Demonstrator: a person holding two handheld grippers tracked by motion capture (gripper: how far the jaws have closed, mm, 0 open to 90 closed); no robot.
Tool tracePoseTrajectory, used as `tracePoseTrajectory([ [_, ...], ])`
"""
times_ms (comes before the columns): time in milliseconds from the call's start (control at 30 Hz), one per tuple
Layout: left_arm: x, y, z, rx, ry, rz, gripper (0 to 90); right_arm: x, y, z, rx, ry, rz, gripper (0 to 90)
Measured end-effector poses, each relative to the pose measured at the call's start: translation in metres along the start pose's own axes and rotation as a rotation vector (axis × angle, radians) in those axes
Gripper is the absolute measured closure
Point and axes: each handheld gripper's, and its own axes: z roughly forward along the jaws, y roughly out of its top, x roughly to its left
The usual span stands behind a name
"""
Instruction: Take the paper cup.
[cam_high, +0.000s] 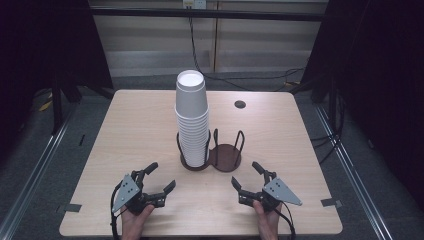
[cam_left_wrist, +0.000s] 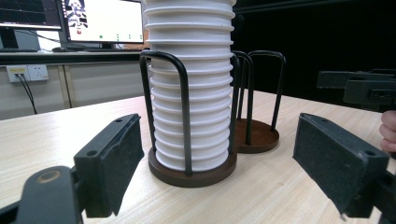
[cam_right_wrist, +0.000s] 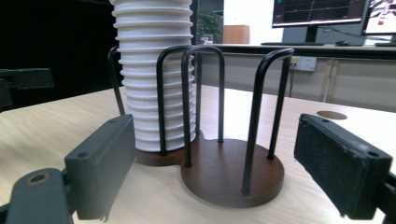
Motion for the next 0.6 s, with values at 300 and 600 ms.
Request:
tracePoseTrajectory([
  [300, 0.0, 0.0, 0.0, 0.001, 0.0, 0.002, 15.6, 0.005, 0.004, 0.012, 0.096, -0.003, 0.003, 13.5],
  [600, 0.0, 0.0, 0.0, 0.001, -0.002, 0.001, 15.6, 0.005, 0.018, 0.014, 0.112, 0.1, -0.015, 25.3],
])
